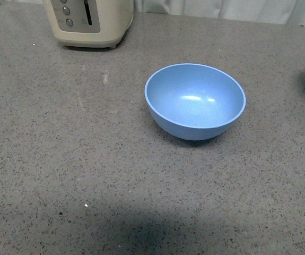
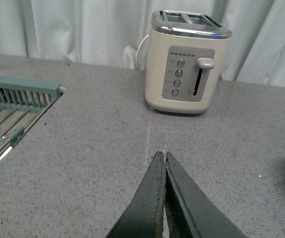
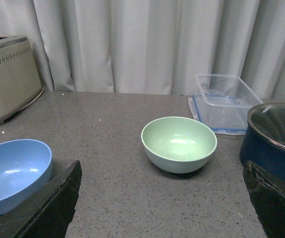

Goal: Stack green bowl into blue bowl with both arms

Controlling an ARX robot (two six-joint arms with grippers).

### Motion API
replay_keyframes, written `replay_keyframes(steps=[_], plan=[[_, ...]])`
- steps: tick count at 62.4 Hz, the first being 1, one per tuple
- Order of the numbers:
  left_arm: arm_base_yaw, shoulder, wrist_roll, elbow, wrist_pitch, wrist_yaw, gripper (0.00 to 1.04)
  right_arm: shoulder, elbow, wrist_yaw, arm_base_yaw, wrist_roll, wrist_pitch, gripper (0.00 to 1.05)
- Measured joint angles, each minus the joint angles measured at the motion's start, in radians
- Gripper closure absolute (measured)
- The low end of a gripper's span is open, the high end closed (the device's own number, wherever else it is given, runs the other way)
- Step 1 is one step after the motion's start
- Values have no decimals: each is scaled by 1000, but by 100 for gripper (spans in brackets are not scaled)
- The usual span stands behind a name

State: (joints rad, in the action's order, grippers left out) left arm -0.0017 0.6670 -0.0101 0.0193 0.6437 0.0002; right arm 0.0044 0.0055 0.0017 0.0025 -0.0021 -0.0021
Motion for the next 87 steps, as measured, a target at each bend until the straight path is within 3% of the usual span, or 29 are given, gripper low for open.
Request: replay_keyframes(steps=[38, 61, 67, 76, 87], plan=[[0, -397, 2, -1, -370, 0, 101, 0, 0, 0, 0, 0, 0, 9], [0, -496, 2, -1, -469, 0, 101, 0, 0, 0, 0, 0, 0, 9], [0, -621, 3, 0, -626, 0, 101, 0, 0, 0, 0, 0, 0, 9], [0, -661, 3, 0, -641, 0, 101, 0, 0, 0, 0, 0, 0, 9], [0, -662, 3, 0, -642, 0, 73, 0, 0, 0, 0, 0, 0, 9]])
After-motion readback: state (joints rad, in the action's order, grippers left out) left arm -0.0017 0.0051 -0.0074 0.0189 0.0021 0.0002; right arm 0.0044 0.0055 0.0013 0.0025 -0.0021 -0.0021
